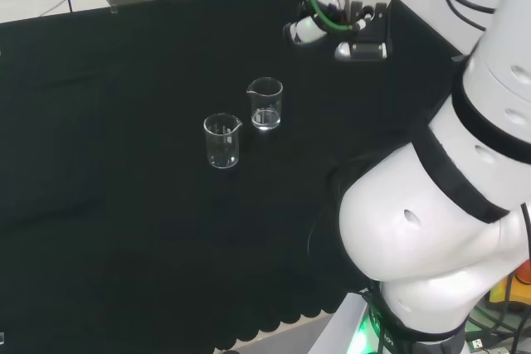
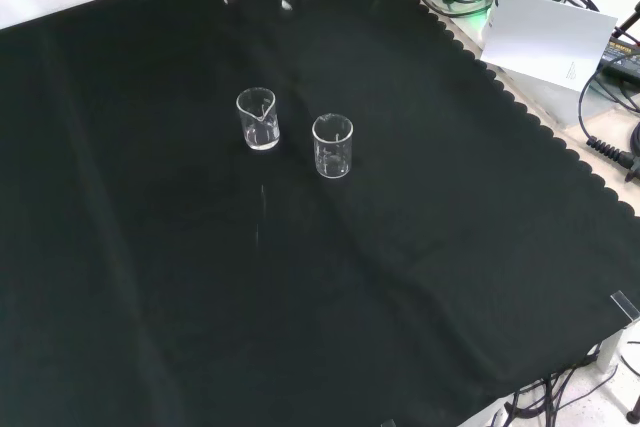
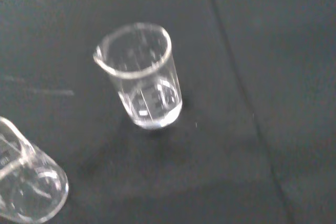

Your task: Pick up the beaker on the right.

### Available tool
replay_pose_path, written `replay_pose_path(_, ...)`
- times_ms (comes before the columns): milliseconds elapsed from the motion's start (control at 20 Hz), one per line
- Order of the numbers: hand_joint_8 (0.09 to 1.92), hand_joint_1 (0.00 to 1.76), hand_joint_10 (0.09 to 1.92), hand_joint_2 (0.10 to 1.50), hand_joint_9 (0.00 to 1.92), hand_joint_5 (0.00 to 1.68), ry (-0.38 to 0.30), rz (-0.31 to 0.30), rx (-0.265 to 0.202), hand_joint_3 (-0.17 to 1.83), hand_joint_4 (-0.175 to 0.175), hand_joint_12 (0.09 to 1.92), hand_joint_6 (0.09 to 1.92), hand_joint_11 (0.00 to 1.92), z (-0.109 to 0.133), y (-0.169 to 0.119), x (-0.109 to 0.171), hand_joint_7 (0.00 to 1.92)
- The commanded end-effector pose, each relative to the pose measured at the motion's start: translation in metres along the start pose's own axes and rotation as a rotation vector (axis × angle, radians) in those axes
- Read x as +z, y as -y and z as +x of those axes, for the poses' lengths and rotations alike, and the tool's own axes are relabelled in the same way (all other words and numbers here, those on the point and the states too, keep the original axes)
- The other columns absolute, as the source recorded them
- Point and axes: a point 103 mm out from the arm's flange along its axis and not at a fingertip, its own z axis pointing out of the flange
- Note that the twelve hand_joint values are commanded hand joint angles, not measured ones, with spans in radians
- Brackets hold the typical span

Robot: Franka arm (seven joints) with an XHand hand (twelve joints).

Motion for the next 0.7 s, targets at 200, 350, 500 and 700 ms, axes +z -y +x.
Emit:
replay_pose_path(200,0.64,0.57,0.69,0.87,0.37,0.39,-0.070,-0.001,-0.078,0.38,-0.022,1.40,0.09,0.09,0.010,-0.068,0.042,0.22)
replay_pose_path(350,0.65,0.66,0.69,0.79,0.37,0.39,-0.077,0.010,-0.089,0.41,-0.022,1.40,0.09,0.08,-0.005,-0.074,0.052,0.22)
replay_pose_path(500,0.66,0.74,0.69,0.72,0.37,0.40,-0.079,0.023,-0.092,0.49,-0.022,1.41,0.09,0.07,0.000,-0.076,0.059,0.22)
replay_pose_path(700,0.67,0.79,0.69,0.66,0.38,0.40,-0.094,0.034,-0.106,0.56,-0.023,1.41,0.09,0.07,0.000,-0.080,0.066,0.23)
